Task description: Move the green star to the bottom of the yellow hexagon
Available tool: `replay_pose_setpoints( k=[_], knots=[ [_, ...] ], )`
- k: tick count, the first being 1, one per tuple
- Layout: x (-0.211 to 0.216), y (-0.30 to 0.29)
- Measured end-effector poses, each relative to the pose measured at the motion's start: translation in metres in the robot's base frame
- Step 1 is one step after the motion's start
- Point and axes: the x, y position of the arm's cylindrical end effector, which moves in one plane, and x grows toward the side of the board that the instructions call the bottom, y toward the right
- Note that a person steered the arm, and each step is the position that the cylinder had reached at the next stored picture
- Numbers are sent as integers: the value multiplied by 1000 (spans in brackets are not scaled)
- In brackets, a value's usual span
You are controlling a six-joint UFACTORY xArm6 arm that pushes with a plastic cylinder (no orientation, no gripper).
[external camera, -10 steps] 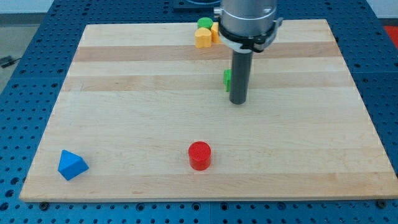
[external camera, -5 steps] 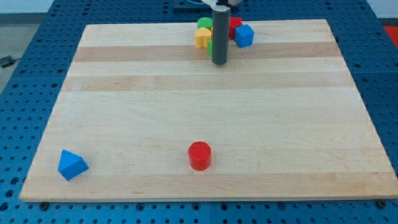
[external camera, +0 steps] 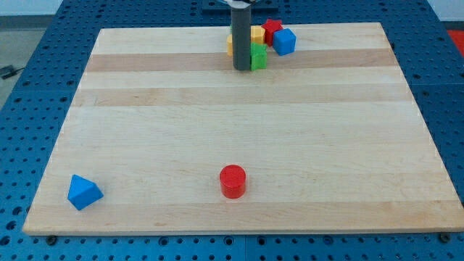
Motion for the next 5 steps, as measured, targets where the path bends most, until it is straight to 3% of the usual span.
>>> replay_pose_setpoints(
  k=[5],
  knots=[
    [2,20]
  ],
)
